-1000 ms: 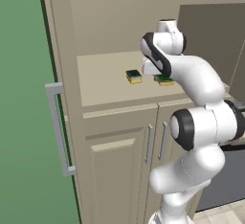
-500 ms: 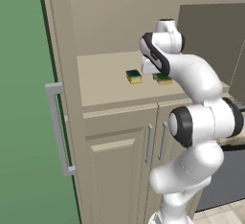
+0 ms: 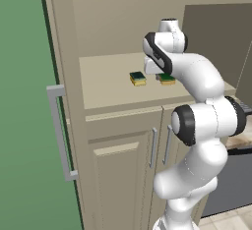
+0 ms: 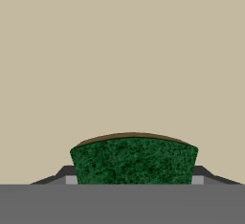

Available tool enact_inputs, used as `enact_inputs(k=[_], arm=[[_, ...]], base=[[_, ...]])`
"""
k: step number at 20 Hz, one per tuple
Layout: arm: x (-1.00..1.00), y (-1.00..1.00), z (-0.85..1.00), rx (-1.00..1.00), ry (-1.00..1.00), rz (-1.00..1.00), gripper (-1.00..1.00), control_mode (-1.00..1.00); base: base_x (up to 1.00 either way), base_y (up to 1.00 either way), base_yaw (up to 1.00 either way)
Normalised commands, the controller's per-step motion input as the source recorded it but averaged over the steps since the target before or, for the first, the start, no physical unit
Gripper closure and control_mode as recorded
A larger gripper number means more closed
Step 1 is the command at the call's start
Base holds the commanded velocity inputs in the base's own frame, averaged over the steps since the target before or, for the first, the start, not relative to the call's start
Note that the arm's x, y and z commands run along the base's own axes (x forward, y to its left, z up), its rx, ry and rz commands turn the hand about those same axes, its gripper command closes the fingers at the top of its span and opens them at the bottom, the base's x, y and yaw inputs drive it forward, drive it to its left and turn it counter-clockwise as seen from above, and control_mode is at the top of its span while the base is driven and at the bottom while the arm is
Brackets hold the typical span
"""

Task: Pick up the sponge and sponge from the sink, and place them back in the cabinet, and close the cabinet doors.

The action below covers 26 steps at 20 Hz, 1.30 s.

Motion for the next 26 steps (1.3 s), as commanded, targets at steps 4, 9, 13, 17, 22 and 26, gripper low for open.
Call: enact_inputs(k=[4, 9, 13, 17, 22, 26], arm=[[0.15, 0.0, -0.1, 0.0, 0.0, 0.0, 1.0, -1.0], [0.12, 0.0, -0.12, 0.0, 0.0, 0.0, 1.0, -1.0], [0.11, 0.0, -0.15, 0.0, 0.0, 0.0, 1.0, -1.0], [0.04, 0.0, -0.17, 0.0, 0.0, 0.0, 1.0, -1.0], [0.0, 0.0, -0.21, 0.0, -0.01, 0.01, 1.0, -1.0], [0.0, 0.0, -0.06, 0.0, 0.0, 0.0, 1.0, -1.0]], base=[[0.0, 0.0, 0.0], [0.0, 0.0, 0.0], [0.0, 0.0, 0.0], [0.0, 0.0, 0.0], [0.0, 0.0, 0.0], [0.0, 0.0, 0.0]])
